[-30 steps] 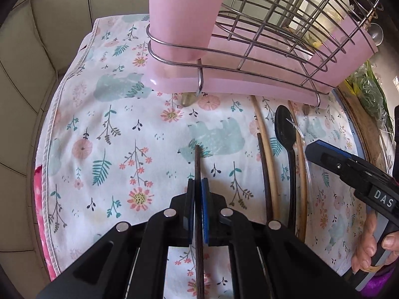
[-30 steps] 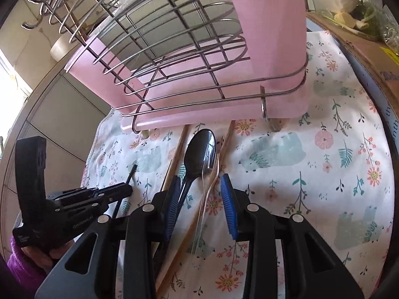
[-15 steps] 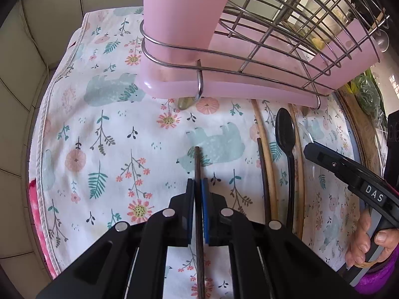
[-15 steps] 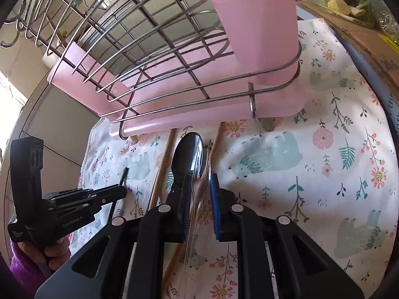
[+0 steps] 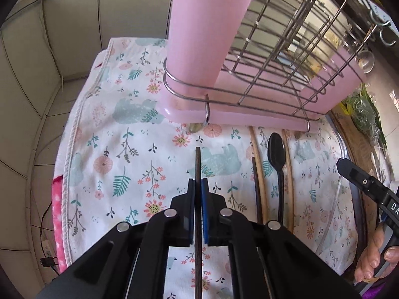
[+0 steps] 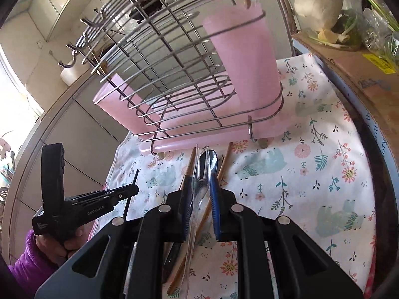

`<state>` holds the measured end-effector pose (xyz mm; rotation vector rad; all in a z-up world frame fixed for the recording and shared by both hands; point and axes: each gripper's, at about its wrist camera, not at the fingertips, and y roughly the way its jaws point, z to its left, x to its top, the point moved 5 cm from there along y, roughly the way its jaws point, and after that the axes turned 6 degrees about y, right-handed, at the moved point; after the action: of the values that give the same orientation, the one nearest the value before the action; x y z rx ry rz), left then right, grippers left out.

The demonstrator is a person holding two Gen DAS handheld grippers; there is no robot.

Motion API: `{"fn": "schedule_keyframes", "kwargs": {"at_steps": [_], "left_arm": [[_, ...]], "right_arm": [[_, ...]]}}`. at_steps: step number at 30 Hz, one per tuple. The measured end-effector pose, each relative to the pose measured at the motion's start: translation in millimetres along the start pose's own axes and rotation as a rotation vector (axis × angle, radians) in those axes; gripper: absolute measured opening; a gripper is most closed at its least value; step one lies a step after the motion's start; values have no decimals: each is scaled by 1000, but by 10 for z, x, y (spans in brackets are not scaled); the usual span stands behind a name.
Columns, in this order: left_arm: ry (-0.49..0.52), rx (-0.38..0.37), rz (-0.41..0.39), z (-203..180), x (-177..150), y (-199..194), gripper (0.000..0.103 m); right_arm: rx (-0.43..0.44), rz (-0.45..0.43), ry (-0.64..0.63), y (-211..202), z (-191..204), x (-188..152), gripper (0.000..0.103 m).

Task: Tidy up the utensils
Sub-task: 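Lift the dark chopstick and clear fork with both tools toward the pink cup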

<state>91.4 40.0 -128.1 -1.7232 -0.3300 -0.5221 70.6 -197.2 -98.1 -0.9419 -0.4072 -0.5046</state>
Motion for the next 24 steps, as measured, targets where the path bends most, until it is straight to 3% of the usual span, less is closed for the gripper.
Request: {"fn": "schedule_keyframes", "kwargs": {"at_steps": [10, 24], "left_arm": [[-53, -16, -255, 1, 113, -743, 4], [-47, -31, -389, -60, 247, -1269, 4]], "right_arm": [[63, -74, -4, -255, 135, 75, 15], [82, -128, -5, -436, 193, 141, 15]]}}
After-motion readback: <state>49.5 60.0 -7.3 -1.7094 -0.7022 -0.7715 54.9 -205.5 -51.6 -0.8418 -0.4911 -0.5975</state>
